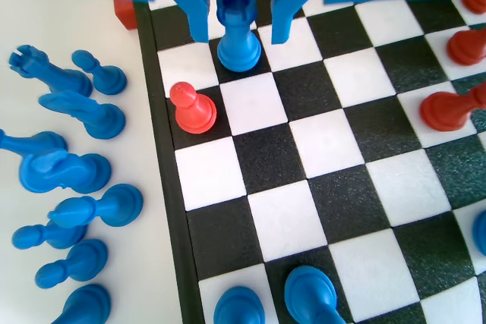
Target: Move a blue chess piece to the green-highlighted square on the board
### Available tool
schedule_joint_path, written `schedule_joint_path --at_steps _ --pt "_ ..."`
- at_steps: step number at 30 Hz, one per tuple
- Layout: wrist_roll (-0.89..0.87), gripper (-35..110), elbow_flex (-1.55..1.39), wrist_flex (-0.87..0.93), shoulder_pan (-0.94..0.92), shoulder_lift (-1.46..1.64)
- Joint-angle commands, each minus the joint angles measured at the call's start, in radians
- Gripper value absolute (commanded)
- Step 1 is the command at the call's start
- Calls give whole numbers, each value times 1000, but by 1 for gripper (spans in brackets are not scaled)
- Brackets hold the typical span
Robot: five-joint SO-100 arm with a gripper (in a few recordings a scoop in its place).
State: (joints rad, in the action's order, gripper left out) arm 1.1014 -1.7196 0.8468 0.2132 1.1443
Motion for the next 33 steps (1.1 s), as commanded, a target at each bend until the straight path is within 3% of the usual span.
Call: schedule_joint_path --at_steps 1,14,17,33 --pt "8 12 38 -2 -3 29" --pt "6 8 52 -12 -12 29" --pt "9 1 52 -15 -11 29" --pt "-44 1 87 23 15 98"
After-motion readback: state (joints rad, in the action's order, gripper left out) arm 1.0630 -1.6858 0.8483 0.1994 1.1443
